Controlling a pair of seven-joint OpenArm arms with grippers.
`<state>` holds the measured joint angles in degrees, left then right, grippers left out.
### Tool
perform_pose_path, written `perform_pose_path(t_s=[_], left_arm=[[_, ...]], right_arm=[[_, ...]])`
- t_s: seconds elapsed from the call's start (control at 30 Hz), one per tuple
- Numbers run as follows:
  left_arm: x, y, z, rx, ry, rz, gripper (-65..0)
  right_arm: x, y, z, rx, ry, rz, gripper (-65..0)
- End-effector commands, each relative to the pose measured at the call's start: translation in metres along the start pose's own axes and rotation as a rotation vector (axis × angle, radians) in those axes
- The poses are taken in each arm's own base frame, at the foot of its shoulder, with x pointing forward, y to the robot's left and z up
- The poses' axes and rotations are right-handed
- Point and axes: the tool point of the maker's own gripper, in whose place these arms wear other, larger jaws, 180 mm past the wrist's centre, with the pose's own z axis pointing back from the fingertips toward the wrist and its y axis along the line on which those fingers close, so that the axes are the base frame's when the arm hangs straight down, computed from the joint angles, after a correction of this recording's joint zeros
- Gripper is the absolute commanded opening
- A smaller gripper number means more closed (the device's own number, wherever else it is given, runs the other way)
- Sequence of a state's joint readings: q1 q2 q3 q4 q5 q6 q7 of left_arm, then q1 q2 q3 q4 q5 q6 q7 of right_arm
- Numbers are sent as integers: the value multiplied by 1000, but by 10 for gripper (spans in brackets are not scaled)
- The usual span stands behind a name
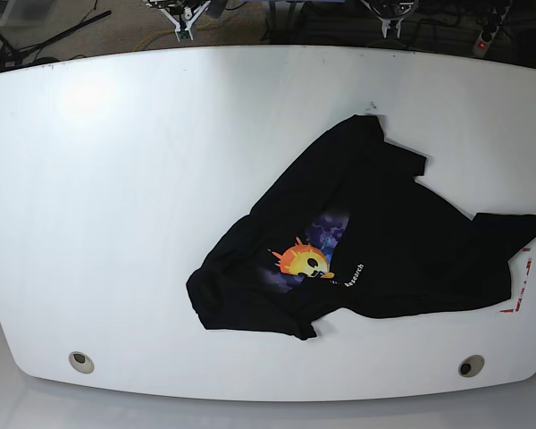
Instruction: Fold the T-shirt properly
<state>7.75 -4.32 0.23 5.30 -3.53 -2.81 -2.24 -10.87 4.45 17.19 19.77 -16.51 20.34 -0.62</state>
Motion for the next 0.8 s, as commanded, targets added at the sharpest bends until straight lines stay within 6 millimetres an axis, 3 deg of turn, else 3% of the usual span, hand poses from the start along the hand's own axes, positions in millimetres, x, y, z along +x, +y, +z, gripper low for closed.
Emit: perform_pose_path(t_s=[0.0, 0.03, 0.27, 0.37, 0.6, 0.77], left_arm=[[-4, 6, 1, 10, -11, 8, -245], [-6, -2, 0, -2, 5, 4, -242], [-5, -2, 0, -3, 2, 5, -242], [10, -3, 1, -6, -39, 0, -242], [8, -3, 5, -10, -83, -11, -243], [8, -4, 11, -15, -124, -20, -244]], right_arm=[[2, -1, 0, -3, -14, -5, -478], [14, 1, -1, 2, -25, 4, -450], [14, 10, -3, 15, -24, 4, -450], [15, 12, -3, 17, -27, 4, -450], [21, 8, -1, 7, -60, 12, -453], [14, -2, 9, -25, -93, 31, -453]])
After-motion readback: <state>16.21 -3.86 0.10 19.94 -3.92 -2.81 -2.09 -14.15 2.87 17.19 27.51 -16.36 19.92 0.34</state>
